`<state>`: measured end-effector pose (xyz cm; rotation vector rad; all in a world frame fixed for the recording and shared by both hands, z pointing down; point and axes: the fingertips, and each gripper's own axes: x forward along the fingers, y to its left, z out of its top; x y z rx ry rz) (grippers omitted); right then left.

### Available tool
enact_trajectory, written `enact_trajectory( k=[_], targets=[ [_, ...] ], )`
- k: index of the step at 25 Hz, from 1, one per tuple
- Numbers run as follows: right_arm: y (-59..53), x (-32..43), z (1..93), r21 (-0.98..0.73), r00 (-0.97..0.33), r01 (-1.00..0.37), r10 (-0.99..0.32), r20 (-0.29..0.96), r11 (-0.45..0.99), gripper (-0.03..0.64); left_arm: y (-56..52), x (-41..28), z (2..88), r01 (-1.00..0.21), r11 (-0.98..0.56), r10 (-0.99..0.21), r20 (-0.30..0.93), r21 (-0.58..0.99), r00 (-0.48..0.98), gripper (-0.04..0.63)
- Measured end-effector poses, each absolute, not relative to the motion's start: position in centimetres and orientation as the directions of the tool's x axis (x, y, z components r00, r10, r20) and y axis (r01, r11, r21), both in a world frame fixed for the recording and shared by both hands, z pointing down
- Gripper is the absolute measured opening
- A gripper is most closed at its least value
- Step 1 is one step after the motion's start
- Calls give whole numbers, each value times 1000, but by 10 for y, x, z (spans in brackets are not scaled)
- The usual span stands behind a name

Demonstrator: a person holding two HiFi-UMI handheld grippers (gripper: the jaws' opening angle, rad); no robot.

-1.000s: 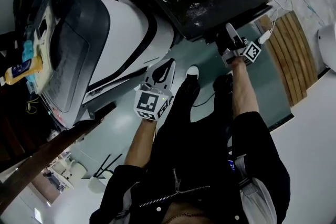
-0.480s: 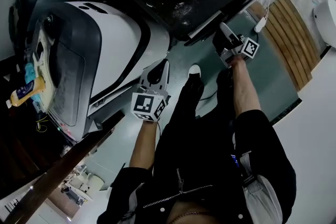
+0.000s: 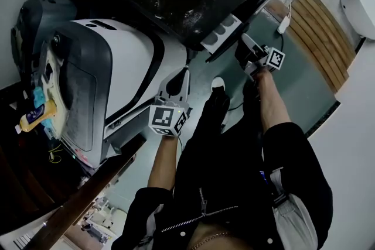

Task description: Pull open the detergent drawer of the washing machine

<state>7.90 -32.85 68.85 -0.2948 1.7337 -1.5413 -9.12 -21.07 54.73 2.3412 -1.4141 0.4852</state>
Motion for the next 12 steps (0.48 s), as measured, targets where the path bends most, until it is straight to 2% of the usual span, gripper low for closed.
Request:
enact_trajectory(
  k=[12],
  targets=[
    [-284, 136, 689, -919, -653, 306, -648, -391, 247, 256, -221, -70, 543, -855, -502, -733, 460, 130, 501, 21]
  ],
)
